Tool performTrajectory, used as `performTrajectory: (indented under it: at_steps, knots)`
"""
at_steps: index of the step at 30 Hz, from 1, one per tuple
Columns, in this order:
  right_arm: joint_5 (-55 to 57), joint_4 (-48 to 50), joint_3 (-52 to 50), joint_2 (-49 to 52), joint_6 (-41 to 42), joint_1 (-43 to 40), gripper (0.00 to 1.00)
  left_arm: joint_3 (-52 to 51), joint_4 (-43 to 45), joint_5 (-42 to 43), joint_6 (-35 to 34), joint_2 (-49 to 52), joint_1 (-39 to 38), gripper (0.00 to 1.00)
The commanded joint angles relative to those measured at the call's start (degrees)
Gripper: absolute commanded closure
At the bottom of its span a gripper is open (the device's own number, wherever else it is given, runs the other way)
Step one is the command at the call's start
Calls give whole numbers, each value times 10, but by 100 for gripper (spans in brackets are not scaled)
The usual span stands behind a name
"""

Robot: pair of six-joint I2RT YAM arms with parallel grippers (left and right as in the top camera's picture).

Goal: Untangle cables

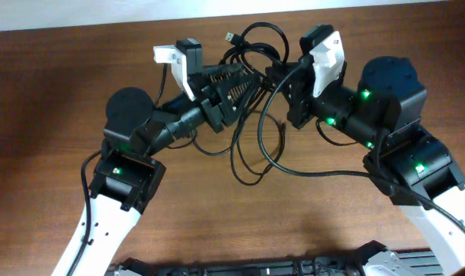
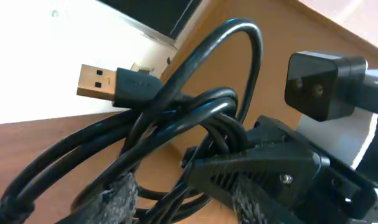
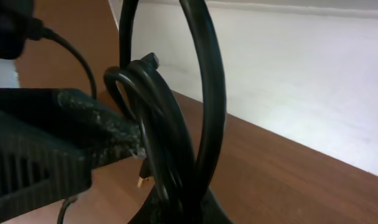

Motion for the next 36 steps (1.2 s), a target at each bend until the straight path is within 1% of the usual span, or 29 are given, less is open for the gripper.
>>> performTrajectory:
  at_steps: [1, 3, 4, 5, 7, 10, 12, 15, 19, 22, 24, 25, 26, 27, 28, 29, 31, 32, 34, 35, 36]
  knots:
    - [-24, 6, 5, -12, 19, 3, 96, 4, -1, -1, -60, -2, 2, 51]
    - [-24, 6, 5, -12, 19, 3, 96, 4, -10, -14, -77, -2, 2, 50]
    - [-21, 6, 5, -12, 19, 2, 96, 4, -12, -13, -77, -2, 2, 46]
    - [-11, 6, 5, -12, 19, 2, 96, 4, -15, -13, -77, -2, 2, 46]
    - [20, 12, 5, -12, 19, 2, 96, 4, -42, -18, -76, -2, 2, 44]
    - [18, 20, 5, -12, 32, 3, 96, 4, -73, -33, -76, -2, 14, 42]
    - [-16, 22, 5, -12, 32, 3, 96, 4, -77, -40, -76, -2, 26, 40]
    - [-70, 21, 5, -12, 32, 3, 96, 4, -57, -33, -76, -2, 28, 40]
    - [-73, 15, 5, -9, 32, 3, 96, 4, -49, -21, -76, -2, 26, 39]
    - [-123, 13, 5, 10, 32, 3, 96, 4, -26, -9, -76, -2, 26, 39]
    - [-133, 8, 5, 15, 32, 3, 96, 4, -23, -9, -76, -2, 26, 54]
    - [-133, 1, 5, 15, 32, 3, 96, 4, -23, -9, -76, -2, 26, 70]
    - [-133, -5, 5, 15, 32, 3, 96, 4, -23, -9, -76, -2, 26, 94]
    - [-132, -12, 5, 15, 31, 3, 96, 4, -23, -11, -76, -2, 27, 100]
    - [-130, -13, 5, 15, 31, 3, 96, 4, -23, -11, -76, -2, 27, 100]
    - [-120, -14, 5, 15, 30, 3, 70, 4, -23, -14, -71, -2, 27, 100]
    - [-68, -32, 5, 14, 29, 2, 35, 4, -31, -42, -25, -2, 28, 100]
    - [-40, -47, 5, 14, 6, 3, 29, 4, -46, -71, -17, -2, 29, 100]
    - [-36, -51, 5, 14, -57, 3, 23, 4, -63, -93, 23, -2, 30, 100]
    - [-36, -45, 5, 14, -79, 3, 23, 4, -71, -94, 24, -2, 30, 100]
    - [-36, -33, 5, 14, -105, 3, 27, 4, -74, -93, 26, -2, 30, 100]
